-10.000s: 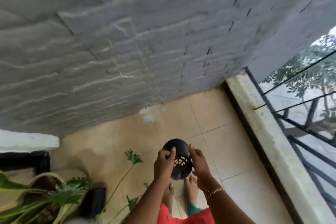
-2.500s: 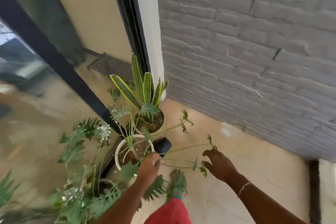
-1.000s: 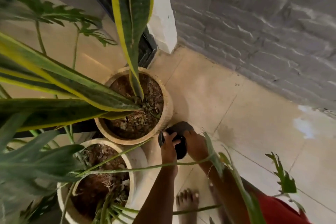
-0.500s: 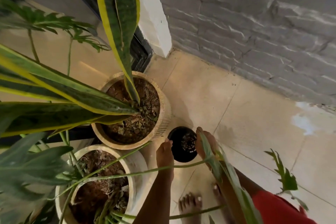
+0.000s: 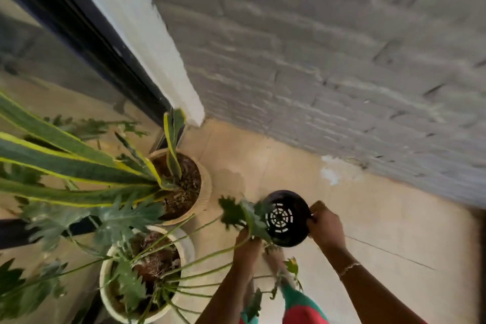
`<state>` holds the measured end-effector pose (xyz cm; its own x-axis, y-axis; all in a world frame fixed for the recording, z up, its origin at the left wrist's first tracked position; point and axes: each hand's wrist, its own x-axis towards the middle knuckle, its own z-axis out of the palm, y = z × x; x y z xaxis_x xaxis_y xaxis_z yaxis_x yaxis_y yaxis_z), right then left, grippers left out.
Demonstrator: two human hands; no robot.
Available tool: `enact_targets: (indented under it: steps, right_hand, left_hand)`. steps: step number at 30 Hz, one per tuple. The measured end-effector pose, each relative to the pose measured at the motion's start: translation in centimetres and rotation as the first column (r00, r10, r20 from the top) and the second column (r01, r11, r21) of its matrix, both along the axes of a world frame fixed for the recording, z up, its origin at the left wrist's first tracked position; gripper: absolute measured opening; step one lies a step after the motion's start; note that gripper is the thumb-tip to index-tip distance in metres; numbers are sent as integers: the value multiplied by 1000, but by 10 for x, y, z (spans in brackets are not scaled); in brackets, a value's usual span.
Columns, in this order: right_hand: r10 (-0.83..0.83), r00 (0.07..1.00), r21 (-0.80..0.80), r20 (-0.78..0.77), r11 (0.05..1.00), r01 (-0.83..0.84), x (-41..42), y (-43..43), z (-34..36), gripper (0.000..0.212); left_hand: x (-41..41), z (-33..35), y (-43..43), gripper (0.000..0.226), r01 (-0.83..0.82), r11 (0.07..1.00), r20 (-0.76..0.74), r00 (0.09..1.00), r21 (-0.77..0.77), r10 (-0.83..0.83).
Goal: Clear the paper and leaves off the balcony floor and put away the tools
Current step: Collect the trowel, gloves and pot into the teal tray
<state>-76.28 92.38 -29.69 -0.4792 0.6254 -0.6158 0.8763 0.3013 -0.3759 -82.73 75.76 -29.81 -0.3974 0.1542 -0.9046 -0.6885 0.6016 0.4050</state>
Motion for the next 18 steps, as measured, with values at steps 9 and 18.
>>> enact_targets:
  steps: [9, 18]
  right_hand:
    - [-357, 921, 45, -155, 929, 368, 117, 11, 217, 16]
    - [-721, 592, -73, -361, 654, 753, 293, -69, 288, 11]
  left_hand:
    - [38, 215, 46, 55, 373, 820, -124, 926, 434, -355]
    - [161, 301, 57, 55, 771, 510, -279, 622, 382, -731]
